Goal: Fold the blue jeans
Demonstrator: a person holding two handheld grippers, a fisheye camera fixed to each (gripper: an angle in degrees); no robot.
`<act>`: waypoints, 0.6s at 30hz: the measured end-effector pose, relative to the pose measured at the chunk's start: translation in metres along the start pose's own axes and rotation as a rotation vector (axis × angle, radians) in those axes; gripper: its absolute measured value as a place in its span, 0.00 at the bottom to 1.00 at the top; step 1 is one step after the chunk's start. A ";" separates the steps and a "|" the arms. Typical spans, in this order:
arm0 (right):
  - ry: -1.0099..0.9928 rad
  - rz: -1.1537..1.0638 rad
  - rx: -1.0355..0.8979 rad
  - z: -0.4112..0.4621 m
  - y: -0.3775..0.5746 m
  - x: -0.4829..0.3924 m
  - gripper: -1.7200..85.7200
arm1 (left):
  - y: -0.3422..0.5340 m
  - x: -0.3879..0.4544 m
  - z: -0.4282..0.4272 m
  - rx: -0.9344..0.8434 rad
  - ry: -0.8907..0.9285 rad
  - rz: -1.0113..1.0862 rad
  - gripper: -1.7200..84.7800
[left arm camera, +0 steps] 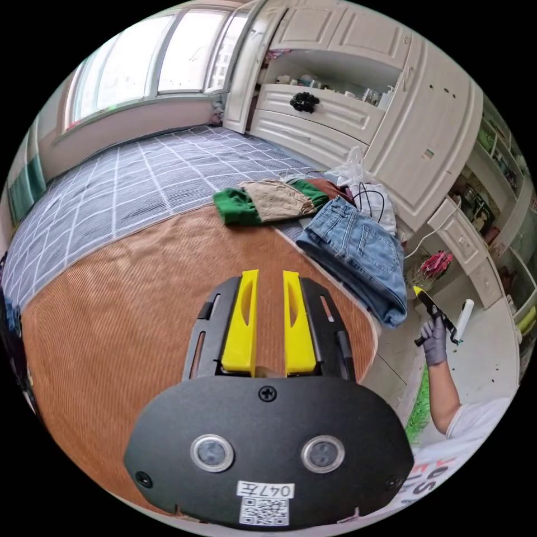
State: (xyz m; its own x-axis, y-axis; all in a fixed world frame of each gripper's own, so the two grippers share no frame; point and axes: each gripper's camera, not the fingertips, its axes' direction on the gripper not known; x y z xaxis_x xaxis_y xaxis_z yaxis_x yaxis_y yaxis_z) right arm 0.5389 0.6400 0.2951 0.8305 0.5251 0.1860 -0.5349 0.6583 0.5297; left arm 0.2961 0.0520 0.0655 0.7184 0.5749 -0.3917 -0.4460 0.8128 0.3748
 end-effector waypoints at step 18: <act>-0.525 -0.588 -0.055 -0.071 -0.030 -0.328 0.01 | 0.473 -0.134 -0.218 -0.013 -0.358 -0.241 0.01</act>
State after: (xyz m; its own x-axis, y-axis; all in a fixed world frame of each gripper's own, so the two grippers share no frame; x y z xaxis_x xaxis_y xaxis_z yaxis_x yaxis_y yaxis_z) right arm 0.2716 0.4863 0.1598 0.9370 -0.2316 0.2615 0.0195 0.7820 0.6229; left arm -0.1282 0.3802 0.1121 0.9418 0.3011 -0.1495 -0.2477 0.9221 0.2972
